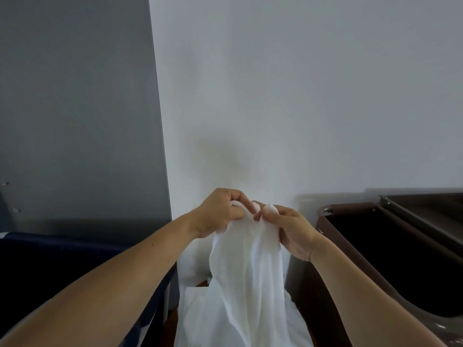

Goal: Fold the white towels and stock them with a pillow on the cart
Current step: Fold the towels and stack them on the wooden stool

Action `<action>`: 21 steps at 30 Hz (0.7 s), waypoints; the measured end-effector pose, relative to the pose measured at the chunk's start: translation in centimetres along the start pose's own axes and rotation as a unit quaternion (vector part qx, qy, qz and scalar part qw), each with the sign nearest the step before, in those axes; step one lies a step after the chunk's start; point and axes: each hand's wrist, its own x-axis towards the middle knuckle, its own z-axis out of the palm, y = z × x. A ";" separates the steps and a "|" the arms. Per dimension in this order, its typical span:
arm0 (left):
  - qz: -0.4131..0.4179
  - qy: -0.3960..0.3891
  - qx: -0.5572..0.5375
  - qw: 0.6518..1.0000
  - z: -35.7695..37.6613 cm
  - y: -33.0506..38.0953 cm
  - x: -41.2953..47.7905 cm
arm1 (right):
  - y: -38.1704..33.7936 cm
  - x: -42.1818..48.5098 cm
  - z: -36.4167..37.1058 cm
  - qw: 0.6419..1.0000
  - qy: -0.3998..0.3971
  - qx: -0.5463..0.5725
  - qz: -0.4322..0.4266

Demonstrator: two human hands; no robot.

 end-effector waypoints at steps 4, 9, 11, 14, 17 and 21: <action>0.030 0.009 -0.022 0.999 0.8 -0.7 -0.9 | -0.3 -0.7 0.4 0.999 -0.032 -0.032 0.026; -0.082 0.048 -0.261 0.961 -0.3 -2.8 -1.1 | 0.1 -1.0 0.5 0.997 0.069 -0.031 -0.014; -0.162 0.027 -0.188 0.968 -0.1 -3.2 -1.4 | 0.1 -1.1 1.0 0.998 0.044 -0.053 -0.015; -0.220 -0.060 -0.130 0.965 0.6 -4.5 -2.0 | 0.8 -1.3 2.3 0.995 -0.028 -0.093 0.010; -0.253 -0.108 -0.210 0.938 0.7 -5.8 -3.6 | 2.0 -1.9 2.8 0.988 -0.070 -0.116 0.072; -0.262 -0.076 -0.140 0.952 1.9 -7.4 -6.2 | 4.9 -3.0 3.5 0.981 -0.080 -0.135 0.118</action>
